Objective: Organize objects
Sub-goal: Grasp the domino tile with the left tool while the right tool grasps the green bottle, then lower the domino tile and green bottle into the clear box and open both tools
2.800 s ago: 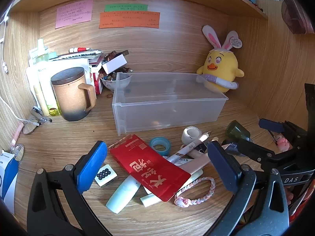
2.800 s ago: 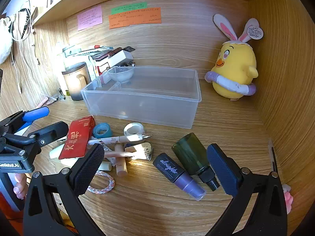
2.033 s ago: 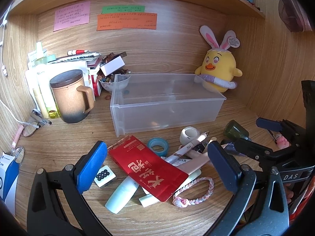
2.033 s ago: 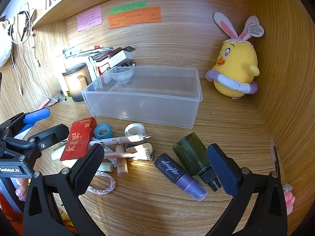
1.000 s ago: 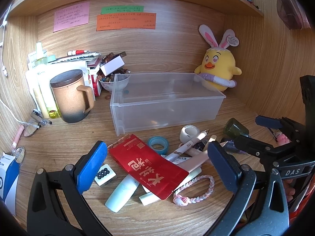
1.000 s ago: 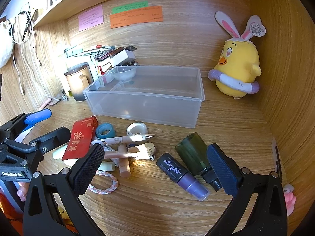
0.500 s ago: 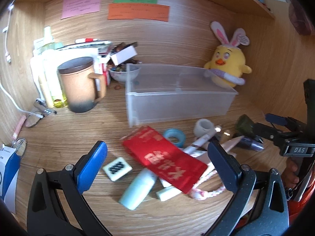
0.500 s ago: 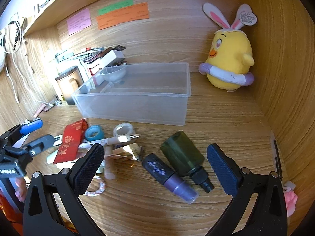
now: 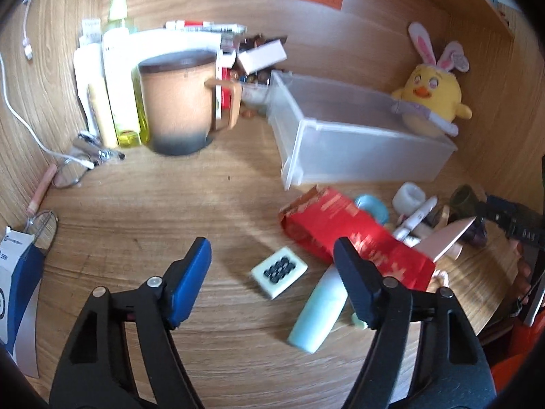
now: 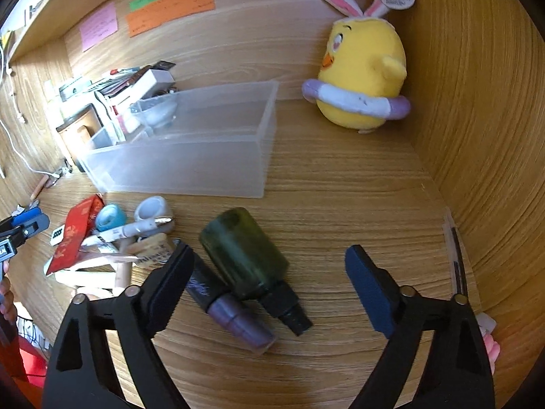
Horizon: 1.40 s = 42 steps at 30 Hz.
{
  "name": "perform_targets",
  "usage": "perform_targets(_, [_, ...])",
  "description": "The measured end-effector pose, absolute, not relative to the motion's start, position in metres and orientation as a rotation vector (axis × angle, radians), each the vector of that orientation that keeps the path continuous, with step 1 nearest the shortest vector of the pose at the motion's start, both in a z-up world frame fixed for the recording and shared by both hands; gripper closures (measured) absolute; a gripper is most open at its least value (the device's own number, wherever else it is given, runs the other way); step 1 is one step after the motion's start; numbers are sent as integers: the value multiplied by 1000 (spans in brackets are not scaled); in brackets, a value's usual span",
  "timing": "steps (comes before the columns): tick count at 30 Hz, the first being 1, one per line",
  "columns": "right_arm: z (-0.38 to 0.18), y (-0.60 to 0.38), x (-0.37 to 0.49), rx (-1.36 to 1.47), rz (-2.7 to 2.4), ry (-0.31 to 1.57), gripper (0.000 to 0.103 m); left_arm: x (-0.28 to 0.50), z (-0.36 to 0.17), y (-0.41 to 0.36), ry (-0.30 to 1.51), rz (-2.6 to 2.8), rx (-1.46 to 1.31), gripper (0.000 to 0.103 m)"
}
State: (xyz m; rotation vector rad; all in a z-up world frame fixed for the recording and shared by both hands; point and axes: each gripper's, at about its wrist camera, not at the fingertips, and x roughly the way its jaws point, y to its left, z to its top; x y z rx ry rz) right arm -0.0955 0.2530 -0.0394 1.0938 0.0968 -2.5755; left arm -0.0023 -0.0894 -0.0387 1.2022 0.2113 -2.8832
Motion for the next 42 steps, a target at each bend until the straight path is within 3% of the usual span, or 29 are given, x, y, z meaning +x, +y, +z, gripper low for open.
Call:
perform_targets(11, [-54, 244, -110, 1152, -2555, 149, 41, -6, -64, -94, 192, -2837, 1312, 44])
perform_targets(19, [-61, 236, -119, 1175, -2543, 179, 64, -12, -65, -92, 164, -2837, 1280, 71])
perform_targets(21, [-62, 235, -119, 1169, -2548, 187, 65, -14, -65, -92, 164, -2833, 1274, 79])
perform_targets(42, [8, 251, -110, 853, -2639, 43, 65, -31, 1, -80, 253, -2974, 974, 79])
